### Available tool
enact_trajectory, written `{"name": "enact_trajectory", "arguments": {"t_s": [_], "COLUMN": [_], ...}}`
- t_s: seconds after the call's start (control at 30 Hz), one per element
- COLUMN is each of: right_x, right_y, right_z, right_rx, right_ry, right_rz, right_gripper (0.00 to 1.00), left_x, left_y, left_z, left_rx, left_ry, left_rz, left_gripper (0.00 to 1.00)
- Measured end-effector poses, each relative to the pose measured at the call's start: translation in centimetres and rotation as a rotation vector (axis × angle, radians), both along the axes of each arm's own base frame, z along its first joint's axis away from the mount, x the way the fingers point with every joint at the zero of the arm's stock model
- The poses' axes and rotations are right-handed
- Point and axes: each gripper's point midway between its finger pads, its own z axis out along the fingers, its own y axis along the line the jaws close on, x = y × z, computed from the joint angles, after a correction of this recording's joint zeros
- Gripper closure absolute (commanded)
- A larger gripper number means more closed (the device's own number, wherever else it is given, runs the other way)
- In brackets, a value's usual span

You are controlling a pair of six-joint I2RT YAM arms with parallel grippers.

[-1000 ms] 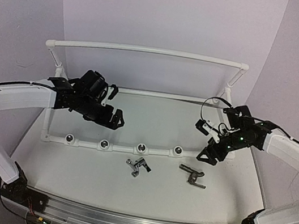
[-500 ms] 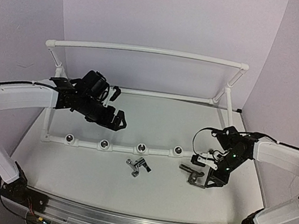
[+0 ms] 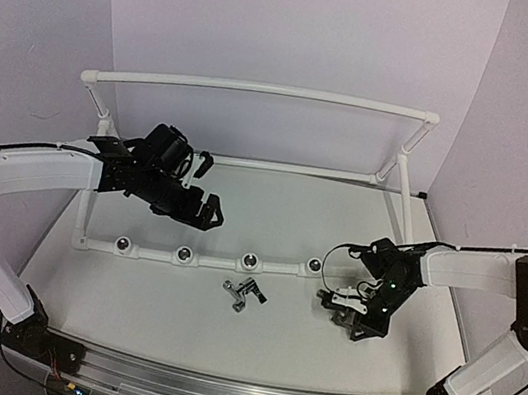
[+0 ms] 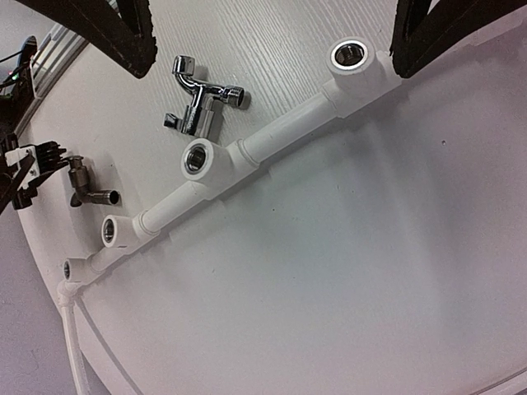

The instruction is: Install the water faucets

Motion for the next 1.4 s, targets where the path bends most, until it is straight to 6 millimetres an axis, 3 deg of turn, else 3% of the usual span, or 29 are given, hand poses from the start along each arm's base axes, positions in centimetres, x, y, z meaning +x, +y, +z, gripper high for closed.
{"name": "enact_trajectory", "arguments": {"t_s": [0.2, 0.3, 0.4, 0.6, 0.77, 1.03, 1.2, 1.4], "right_x": [0.4, 0.5, 1.4, 4.4, 4.6, 2.8, 2.0, 2.4], "right_y": [0.2, 0.2, 1.1, 4.1, 7.7, 11.9, 13.2, 14.0], "right_z": [0.1, 1.3, 4.6, 13.7, 17.7, 19.2, 18.4, 18.3], "right_rx": [0.003, 0.012, 0.057, 0.189, 0.234, 0.224, 0.188, 0.162], "right_ry": [-0.021, -0.042, -0.112, -0.333, -0.419, -0.463, -0.461, -0.473], "right_rz": [-0.013, -0.009, 0.012, 0.097, 0.205, 0.335, 0.376, 0.383], "right_gripper": [1.00, 1.00, 1.00, 1.00, 1.00, 1.00, 1.00, 1.00], "left_x": [-0.1, -0.2, -0.3, -1.5, -1.7, -3.4, -4.3, -5.0], "left_y": [-0.7, -1.5, -3.1, -6.3, -10.0, -12.5, -12.9, -13.0], "left_z": [0.1, 0.4, 1.4, 4.8, 7.4, 8.0, 9.2, 9.2], "left_rx": [-0.028, -0.055, -0.111, -0.282, -0.437, -0.613, -0.684, -0.712], "left_ry": [0.009, 0.022, 0.036, 0.063, 0.135, 0.300, 0.330, 0.359], "left_rz": [-0.024, -0.052, -0.102, -0.234, -0.351, -0.462, -0.518, -0.553], "left_gripper": [0.00, 0.00, 0.00, 0.00, 0.05, 0.20, 0.31, 0.33]}}
